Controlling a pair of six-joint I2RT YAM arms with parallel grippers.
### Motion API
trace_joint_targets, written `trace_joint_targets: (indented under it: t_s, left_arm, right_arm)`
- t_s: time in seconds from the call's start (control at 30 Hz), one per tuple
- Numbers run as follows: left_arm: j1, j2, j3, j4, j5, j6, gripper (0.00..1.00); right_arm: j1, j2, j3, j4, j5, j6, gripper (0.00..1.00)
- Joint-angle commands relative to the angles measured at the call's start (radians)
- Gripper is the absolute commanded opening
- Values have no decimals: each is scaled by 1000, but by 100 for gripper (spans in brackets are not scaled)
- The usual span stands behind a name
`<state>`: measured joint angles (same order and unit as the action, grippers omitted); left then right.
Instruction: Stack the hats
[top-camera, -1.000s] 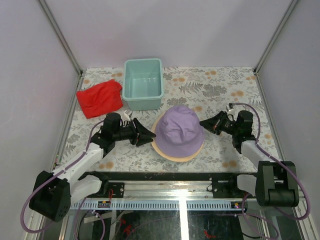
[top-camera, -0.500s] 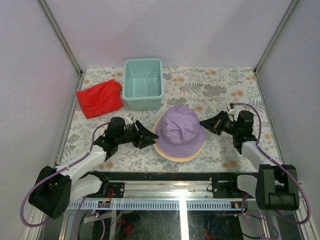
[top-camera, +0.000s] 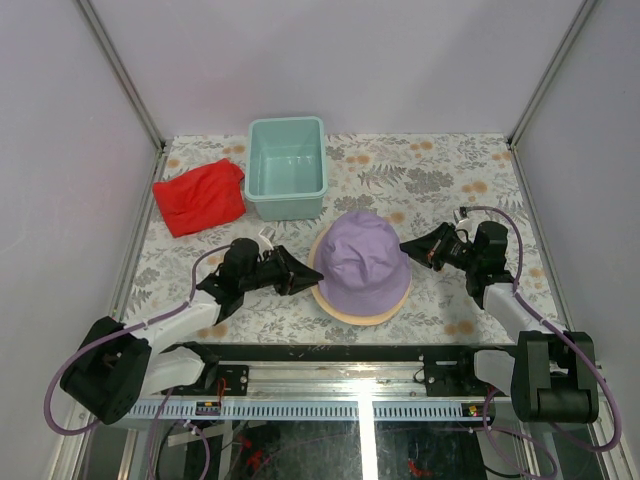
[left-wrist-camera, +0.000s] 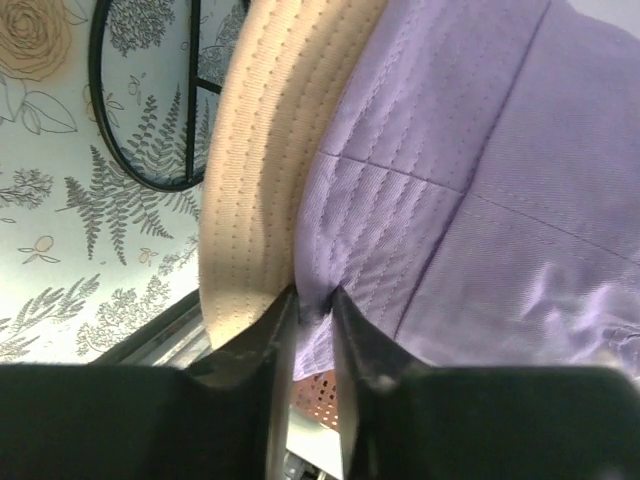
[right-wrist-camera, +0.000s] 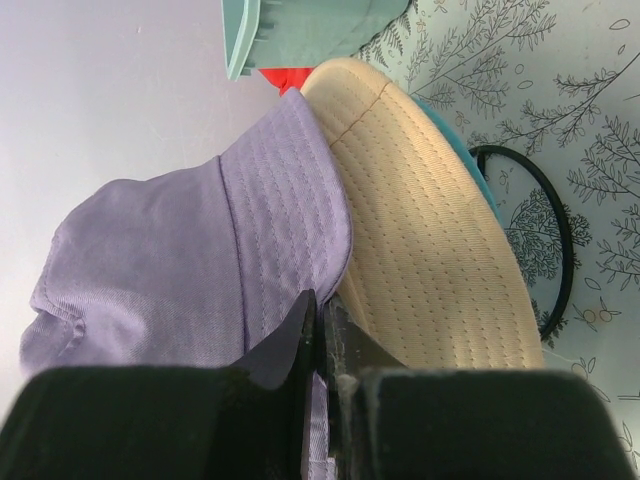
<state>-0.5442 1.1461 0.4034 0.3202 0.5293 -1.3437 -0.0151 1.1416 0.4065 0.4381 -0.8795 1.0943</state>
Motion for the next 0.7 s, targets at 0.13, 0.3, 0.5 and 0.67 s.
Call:
trace_joint_targets:
  t_s: [0.13,0.3,0.5,0.67]
  left_arm:
    - [21,-23,-53,21,-36,50,2]
    - [112,4,-77,-11,0,128,0]
    - [156,121,-31,5,39,208,0]
    - [156,223,20,63,77,227,0]
  right_arm:
    - [9,-5,13,-22,-11,-52,2]
    - [9,-24,-27,-102,13,-133,2]
    - [9,-38,-76,-186,56,-232,2]
    - [10,-37,-90,-245,97,-309,2]
